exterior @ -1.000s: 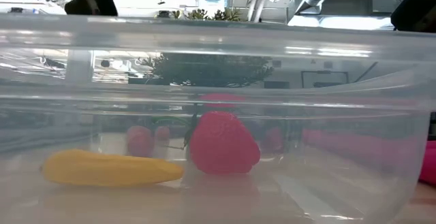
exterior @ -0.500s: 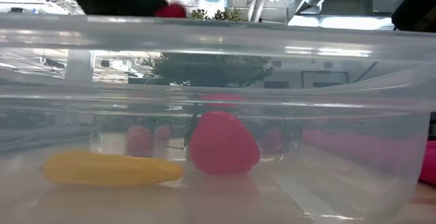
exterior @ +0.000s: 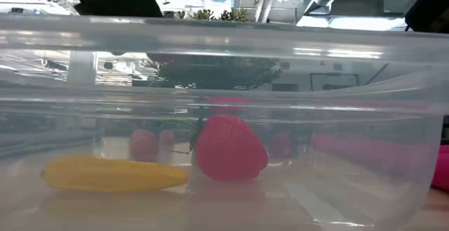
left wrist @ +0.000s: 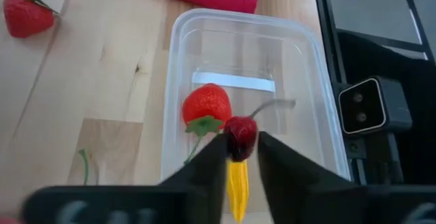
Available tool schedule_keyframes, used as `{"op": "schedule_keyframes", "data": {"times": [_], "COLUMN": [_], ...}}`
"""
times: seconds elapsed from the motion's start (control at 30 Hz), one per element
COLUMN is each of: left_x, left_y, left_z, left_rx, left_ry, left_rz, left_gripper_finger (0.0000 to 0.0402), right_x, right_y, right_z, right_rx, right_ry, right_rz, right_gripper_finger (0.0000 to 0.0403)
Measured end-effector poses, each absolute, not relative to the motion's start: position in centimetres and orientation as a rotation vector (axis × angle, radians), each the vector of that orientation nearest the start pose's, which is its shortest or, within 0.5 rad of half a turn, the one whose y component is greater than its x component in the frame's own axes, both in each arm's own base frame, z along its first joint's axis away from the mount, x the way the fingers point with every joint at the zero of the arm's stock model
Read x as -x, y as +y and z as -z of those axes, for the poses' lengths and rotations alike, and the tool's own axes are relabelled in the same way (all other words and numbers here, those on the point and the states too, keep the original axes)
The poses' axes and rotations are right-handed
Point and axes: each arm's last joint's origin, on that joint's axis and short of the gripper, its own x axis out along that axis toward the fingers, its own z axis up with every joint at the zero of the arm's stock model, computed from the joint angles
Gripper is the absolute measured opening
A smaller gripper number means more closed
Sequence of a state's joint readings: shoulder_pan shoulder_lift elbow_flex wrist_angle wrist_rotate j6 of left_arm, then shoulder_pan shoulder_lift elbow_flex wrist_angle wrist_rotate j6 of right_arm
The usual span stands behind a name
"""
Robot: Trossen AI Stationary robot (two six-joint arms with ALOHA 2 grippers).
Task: Pick and placing Produce into tupperware
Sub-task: Put the cherry into the transparent container, then put the strawberry into the transparent container
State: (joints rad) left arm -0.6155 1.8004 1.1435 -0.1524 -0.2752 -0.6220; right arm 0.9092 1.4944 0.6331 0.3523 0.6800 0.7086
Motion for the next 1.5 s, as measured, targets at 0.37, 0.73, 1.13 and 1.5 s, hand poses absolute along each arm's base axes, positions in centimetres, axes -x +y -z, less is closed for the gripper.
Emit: {"op": "schedule_keyframes", "data": {"times": [0.37,0.73,1.13,1.5], "left_x": [-31.5,-30.1,-28.9,-21.2], "left_y": [-21.5,-24.3,-24.2,-14.3], "left_z": [-19.4,-20.8,-23.6,-23.8], "left_rx": [0.238,-0.034,-0.169,0.023], "left_ry": [0.719,0.471,0.300,-0.019], "left_rz": [0.089,0.032,0.469,0.640], "left_gripper_finger": [0.0201,0.0206,0.0204,0.0203], "right_x": [-19.1,-22.2,-23.8,-24.1], "right_y": [21.0,17.5,15.4,14.2], "right_z": [-17.6,-17.2,-16.9,-16.6], "right_rx": [-0.324,-0.301,-0.321,-0.295], "right_ry": [0.397,0.445,0.491,0.505], "right_rz": [-0.057,0.043,0.061,0.149], "right_gripper_finger": [0.0085,0.0085,0.0085,0.0085]}}
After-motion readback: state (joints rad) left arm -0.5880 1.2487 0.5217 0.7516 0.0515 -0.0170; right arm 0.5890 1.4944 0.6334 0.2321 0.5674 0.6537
